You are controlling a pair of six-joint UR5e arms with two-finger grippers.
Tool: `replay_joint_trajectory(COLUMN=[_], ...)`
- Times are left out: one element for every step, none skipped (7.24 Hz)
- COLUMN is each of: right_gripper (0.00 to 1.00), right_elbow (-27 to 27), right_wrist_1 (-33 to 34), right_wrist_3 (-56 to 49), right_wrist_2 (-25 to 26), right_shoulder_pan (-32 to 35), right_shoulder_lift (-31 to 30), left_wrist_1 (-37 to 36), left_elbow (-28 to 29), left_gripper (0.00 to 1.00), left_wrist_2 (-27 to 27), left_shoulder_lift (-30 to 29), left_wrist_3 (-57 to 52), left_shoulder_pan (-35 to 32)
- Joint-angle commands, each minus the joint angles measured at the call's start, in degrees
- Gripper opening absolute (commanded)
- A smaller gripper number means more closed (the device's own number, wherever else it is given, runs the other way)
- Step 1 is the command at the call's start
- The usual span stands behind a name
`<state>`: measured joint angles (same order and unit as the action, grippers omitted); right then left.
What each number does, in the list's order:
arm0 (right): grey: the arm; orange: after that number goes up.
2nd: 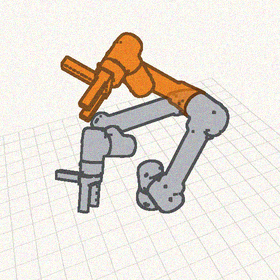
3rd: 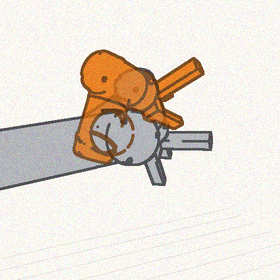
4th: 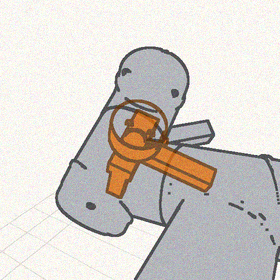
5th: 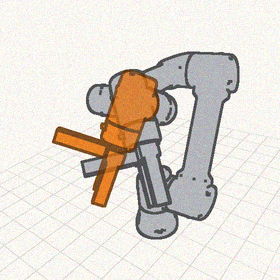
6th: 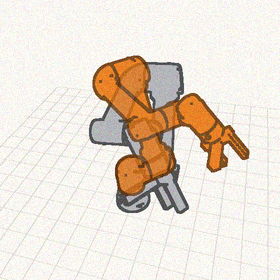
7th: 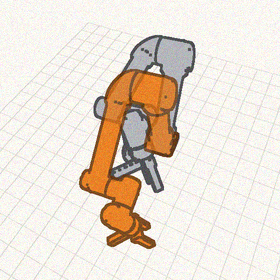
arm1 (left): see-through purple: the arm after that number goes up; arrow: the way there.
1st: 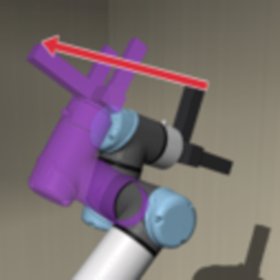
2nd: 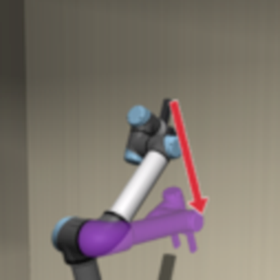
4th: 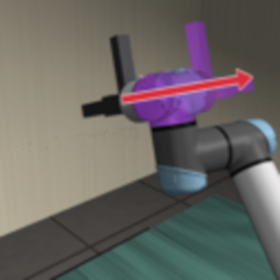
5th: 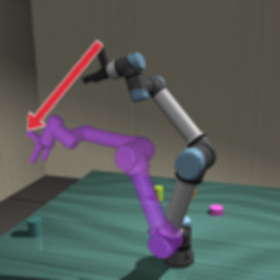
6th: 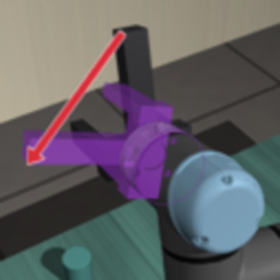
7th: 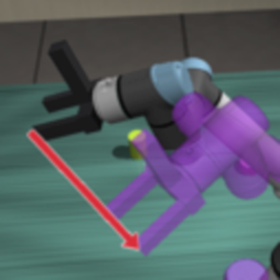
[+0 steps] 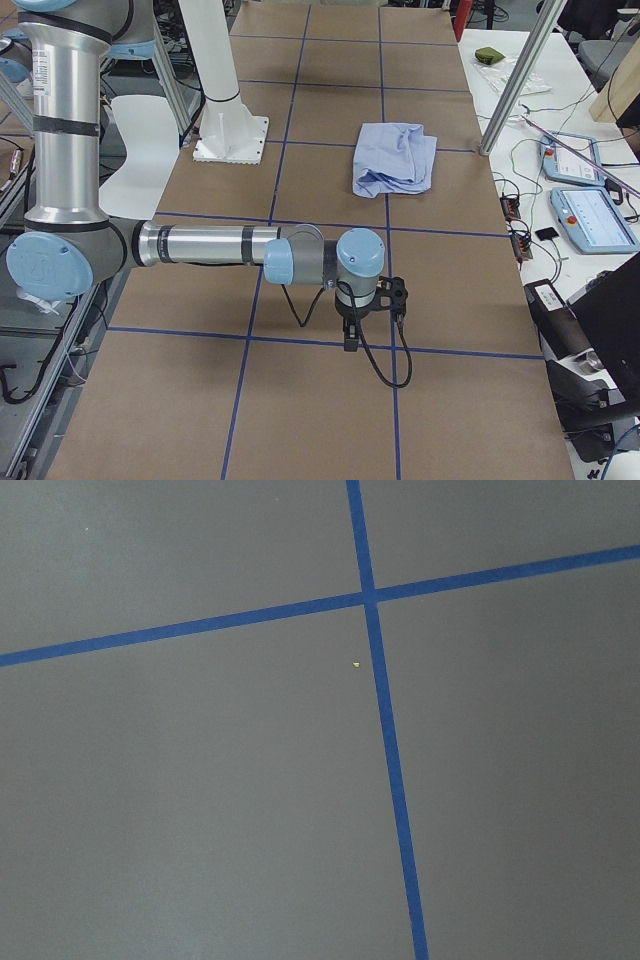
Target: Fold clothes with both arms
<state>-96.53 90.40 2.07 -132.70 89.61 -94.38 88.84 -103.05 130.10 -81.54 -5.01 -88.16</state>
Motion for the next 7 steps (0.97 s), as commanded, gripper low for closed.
replay_joint_trajectory(right_gripper=[1.0, 1.0, 1.0, 1.0, 1.0, 1.0, 1.0], right_elbow=[-0.33, -0.33, -0.33, -0.33, -0.33, -0.33, -0.33], right_wrist_1=[-0.05, -0.05, -0.05, -0.05, -0.05, -0.05, -0.05], right_wrist_3=[0.04, 0.04, 0.04, 0.04, 0.04, 0.04, 0.13], right_wrist_2=[-0.01, -0.01, -0.01, -0.01, -0.01, -0.01, -0.01], right_shoulder_pan=[-0.05, -0.05, -0.05, -0.05, -0.05, -0.05, -0.05], right_shoulder_lift=[0.34, 0.34, 0.34, 0.34, 0.34, 0.34, 0.34], left_wrist_1=[-0.15, -0.16, -0.24, -0.24, -0.33, -0.33, -0.16], left_elbow=[0.04, 0.04, 0.04, 0.04, 0.04, 0.04, -0.31], left_gripper=[1.0, 1.0, 1.0, 1.0, 1.0, 1.0, 1.0], left_wrist_2=[0.07, 0.07, 0.15, 0.07, 0.15, 1.29, 3.82], left_shoulder_lift=[-0.11, -0.11, -0.11, -0.11, -0.11, -0.2, -0.29], left_wrist_3=[0.0, 0.0, 1.04, 2.88, 3.6, 8.3, 13.31], left_shoulder_pan=[0.01, 0.01, 0.01, 0.01, 0.01, 0.01, 0.01])
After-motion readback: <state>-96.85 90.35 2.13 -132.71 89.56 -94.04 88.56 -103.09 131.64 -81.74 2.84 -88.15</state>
